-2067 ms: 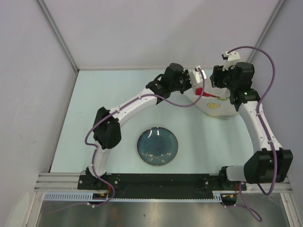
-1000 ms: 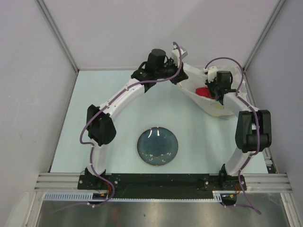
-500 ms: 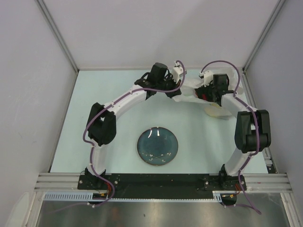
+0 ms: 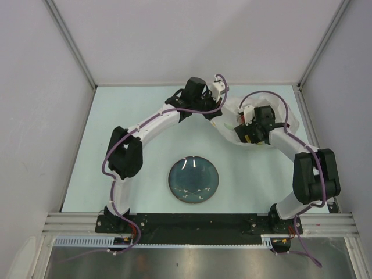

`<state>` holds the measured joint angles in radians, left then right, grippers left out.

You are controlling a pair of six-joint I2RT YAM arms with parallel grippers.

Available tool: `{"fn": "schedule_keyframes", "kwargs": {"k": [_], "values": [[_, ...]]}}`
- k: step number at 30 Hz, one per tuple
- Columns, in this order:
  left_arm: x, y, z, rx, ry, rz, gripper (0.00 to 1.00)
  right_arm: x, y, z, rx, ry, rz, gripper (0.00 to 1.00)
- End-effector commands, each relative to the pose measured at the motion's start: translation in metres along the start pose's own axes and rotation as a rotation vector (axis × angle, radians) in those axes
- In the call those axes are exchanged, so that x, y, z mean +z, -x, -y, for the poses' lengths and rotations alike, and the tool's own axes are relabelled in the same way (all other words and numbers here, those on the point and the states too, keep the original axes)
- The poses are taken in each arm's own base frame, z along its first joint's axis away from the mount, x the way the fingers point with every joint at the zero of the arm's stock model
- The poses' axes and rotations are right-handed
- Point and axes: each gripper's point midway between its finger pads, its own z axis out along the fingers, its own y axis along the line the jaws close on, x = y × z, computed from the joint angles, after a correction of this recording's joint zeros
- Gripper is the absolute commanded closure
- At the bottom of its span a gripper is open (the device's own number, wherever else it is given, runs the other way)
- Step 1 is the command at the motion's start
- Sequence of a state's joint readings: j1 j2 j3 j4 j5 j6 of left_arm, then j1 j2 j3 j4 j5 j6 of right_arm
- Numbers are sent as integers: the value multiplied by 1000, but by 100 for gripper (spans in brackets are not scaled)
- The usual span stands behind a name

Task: Take the fake fruits out of the plastic bag
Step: Take out the fake fruit from the plastic bag.

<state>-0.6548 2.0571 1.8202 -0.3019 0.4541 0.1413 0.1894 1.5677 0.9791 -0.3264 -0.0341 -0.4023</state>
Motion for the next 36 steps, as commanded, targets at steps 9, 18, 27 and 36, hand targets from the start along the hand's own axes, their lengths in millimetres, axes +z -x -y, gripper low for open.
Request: {"fn": "schedule_keyframes", "kwargs": {"k": [9,18,27,36], "values": [[-7,29,8,86,-49,83,100,10,47,123,60,-162,156,7],[-5,30,10,84,-65,89,100,69,41,119,-119,-57,91,0],[-4,29,10,83,-59,84,100,91,61,136,-158,-83,203,13],[-7,29,9,87,-41,79,100,27,103,88,-154,119,342,77]]}}
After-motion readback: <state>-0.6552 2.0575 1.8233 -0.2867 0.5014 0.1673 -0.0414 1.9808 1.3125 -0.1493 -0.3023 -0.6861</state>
